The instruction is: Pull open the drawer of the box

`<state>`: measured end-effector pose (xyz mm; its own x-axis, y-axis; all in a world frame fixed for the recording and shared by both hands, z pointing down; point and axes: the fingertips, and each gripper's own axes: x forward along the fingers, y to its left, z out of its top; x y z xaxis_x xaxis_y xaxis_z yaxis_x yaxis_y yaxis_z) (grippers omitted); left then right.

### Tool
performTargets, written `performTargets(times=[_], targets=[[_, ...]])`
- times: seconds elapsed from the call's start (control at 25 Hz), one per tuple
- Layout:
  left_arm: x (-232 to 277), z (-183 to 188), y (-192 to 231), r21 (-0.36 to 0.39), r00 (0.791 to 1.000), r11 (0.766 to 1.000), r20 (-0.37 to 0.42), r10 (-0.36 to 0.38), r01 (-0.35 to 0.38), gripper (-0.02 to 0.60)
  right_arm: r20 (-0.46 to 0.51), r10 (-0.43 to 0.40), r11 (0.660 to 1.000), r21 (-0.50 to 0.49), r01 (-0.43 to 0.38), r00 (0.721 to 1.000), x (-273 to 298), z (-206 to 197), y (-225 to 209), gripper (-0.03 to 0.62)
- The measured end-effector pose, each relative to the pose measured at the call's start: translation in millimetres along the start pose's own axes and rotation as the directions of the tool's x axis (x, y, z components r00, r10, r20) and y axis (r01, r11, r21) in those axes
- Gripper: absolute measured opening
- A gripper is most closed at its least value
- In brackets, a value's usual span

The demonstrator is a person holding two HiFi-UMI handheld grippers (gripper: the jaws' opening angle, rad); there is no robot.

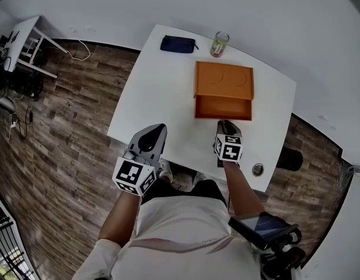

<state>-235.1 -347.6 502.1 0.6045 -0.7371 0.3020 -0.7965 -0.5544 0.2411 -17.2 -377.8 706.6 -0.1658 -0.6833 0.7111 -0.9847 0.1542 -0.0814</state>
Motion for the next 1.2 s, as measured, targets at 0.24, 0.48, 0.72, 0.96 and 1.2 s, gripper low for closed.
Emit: performTargets(times=[0.24, 0.48, 0.72, 0.96, 1.2], targets=[[-5.3, -0.5, -14.1, 0.011, 1.000, 1.000, -0.006, -0.022, 0.023, 0.009, -0.013, 0.006, 1.000, 0.008, -0.006, 1.000, -21.9, -22.3, 3.9, 0.074], [-7.2, -1.0, -25.6, 0.023, 0.999, 0.999, -0.012, -0.042, 0.042, 0.009, -0.006, 0.009, 1.000, 0.000, -0.009, 1.000, -28.9, -26.7, 3.3, 0.074], [-10.1, -2.7, -27.6, 0.023, 0.999, 0.999, -0.013, -0.038, 0.038, 0.008, -0.006, 0.015, 1.000, -0.012, -0.015, 1.000, -27.5, -27.0, 0.4, 0.074], [-10.6, -1.9, -27.3, 0.022, 1.000, 0.999, -0.007, -0.030, 0.030, 0.009, -0.022, 0.052, 0.999, 0.002, -0.052, 0.998, -26.1, -30.4, 3.5, 0.075], [-7.2, 4.9, -31.9, 0.031, 0.999, 0.999, 0.007, -0.032, 0.031, 0.008, 0.039, 0.034, 0.999, 0.031, -0.035, 0.999, -51.7, -20.0, -10.7, 0.094]])
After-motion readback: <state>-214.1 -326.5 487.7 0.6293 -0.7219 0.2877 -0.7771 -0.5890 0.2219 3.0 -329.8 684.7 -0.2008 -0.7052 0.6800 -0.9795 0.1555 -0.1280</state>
